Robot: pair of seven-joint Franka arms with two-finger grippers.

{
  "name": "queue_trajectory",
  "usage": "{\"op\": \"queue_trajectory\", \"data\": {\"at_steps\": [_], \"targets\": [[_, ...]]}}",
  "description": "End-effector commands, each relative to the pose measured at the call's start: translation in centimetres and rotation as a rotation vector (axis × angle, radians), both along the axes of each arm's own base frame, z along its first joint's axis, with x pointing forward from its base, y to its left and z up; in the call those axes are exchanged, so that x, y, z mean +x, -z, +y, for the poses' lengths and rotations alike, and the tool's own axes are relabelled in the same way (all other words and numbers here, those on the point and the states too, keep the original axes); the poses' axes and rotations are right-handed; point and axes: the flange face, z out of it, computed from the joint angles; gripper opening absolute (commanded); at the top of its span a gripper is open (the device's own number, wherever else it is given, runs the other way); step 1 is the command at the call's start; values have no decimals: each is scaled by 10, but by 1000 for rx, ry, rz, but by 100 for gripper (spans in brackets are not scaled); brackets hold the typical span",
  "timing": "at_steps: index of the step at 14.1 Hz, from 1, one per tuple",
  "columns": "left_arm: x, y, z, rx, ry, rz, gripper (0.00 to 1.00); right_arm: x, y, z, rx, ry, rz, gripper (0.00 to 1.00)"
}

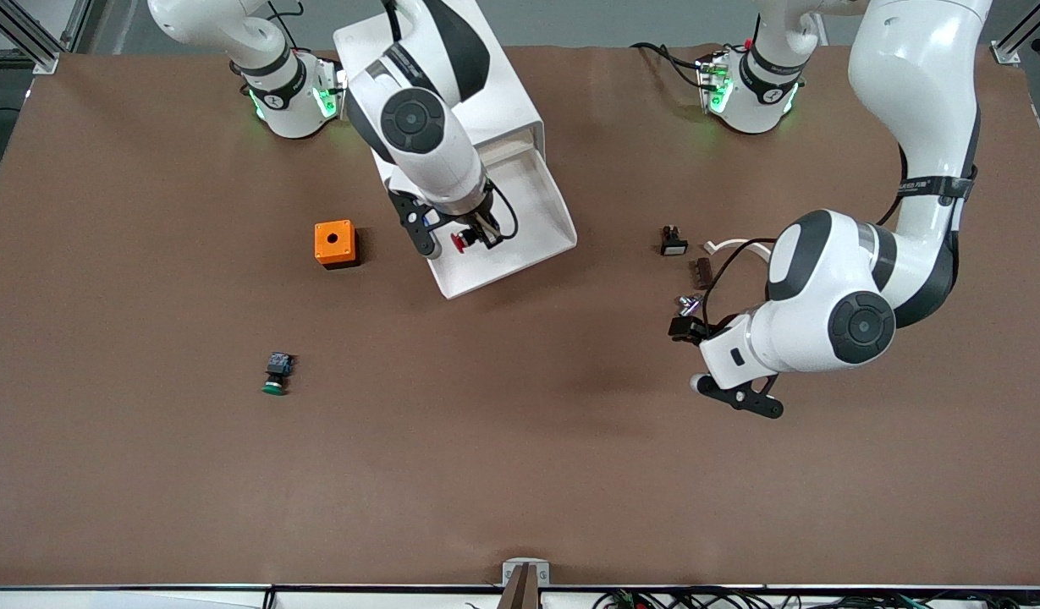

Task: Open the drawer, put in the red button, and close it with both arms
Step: 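Carry the red button over the open drawer while the left gripper withdraws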

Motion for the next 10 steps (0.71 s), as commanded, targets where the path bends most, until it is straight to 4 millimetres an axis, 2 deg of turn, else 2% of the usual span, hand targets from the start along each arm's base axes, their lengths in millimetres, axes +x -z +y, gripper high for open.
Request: {"op": "queue_trajectory", "data": {"at_steps": [1,3,6,7,8,9,10], "targets": [[-6,-4,-6,101,-109,-10,100,-7,19,13,1,32,5,17],[-6,-5,-8,139,-228,-11,100,-7,30,16,-3,35,4,17],[-4,-1,-12,150,-373,-11,100,-6,36,16,-10,35,8,18],[-4,-3,-17,150,-428,-17,100,-6,40,16,-15,35,12,19],[-8,-2,-31,159,-465,-23,100,-8,40,18,-15,32,12,25],[-9,-2,-36,162,-495,-32,100,-10,40,20,-15,28,12,40],[-10,-2,-39,164,-507,-32,100,-10,39,21,-16,25,11,74]]}}
